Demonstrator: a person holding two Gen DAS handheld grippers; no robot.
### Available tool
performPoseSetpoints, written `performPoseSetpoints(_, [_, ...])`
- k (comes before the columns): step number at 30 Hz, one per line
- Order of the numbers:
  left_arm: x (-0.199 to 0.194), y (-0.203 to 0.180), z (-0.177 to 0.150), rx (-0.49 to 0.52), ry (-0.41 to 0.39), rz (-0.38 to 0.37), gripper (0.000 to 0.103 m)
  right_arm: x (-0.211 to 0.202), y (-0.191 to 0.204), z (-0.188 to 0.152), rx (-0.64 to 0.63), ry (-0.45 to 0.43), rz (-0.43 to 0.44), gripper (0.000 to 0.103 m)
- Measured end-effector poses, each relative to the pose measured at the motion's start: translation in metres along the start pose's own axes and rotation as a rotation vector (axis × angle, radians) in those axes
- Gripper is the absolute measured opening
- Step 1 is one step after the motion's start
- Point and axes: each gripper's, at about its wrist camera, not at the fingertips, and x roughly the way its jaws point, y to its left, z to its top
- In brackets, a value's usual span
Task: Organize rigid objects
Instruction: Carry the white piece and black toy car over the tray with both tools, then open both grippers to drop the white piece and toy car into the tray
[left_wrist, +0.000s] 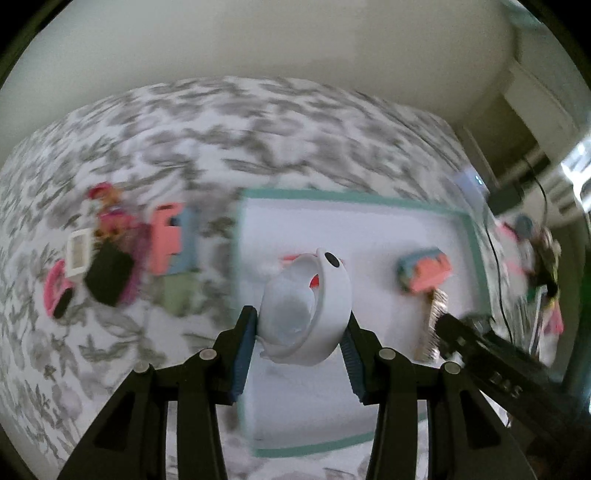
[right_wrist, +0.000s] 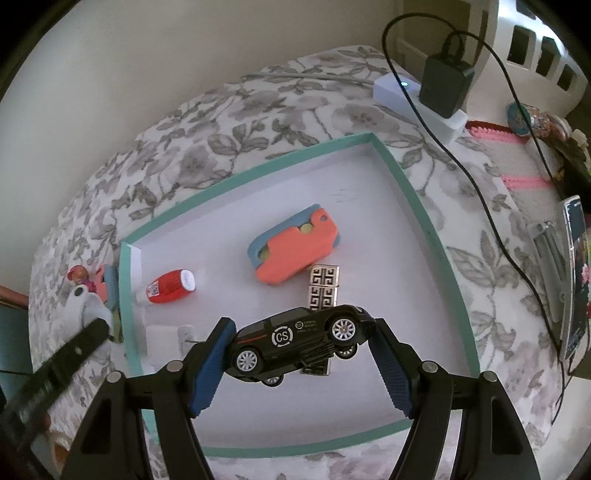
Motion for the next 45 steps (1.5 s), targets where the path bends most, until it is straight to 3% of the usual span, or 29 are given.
performPoseSetpoints(6, [0.013, -0.041, -0.009, 0.104, 0.037, 0.013, 0.046, -0.001, -0.010, 0.001, 0.028, -0.013, -0.058, 0.077])
performPoseSetpoints(22, [0.002, -0.030, -0.001, 0.042, 0.013, 0.003, 0.047, 0.004, -0.022, 0.001, 0.065, 0.003, -0.051, 0.077])
performPoseSetpoints(28, [0.001, -0.012, 0.003, -0.021, 0.012, 0.019, 0.058, 0.007, -0.019, 0.001, 0.053, 0.006, -0.053, 0.079])
performPoseSetpoints(30, [0.000, -0.005, 0.004, -0.047, 0.011, 0.027, 0.068, 0.007, -0.018, 0.001, 0.047, 0.005, -0.057, 0.084])
performPoseSetpoints(34, [-0.001, 0.009, 0.007, -0.095, 0.009, 0.047, 0.075, 0.007, -0.016, 0.003, 0.028, 0.004, -0.055, 0.085])
performPoseSetpoints(36, [-0.001, 0.017, 0.007, -0.117, 0.007, 0.066, 0.085, 0.007, -0.012, 0.002, 0.015, 0.001, -0.055, 0.086])
performPoseSetpoints(38, [-0.001, 0.025, 0.008, -0.139, 0.008, 0.092, 0.091, 0.006, -0.007, 0.001, -0.004, -0.006, -0.058, 0.095])
performPoseSetpoints(45, [-0.001, 0.054, 0.009, -0.215, 0.011, 0.132, 0.091, -0.004, 0.018, -0.001, -0.077, -0.068, -0.053, 0.103])
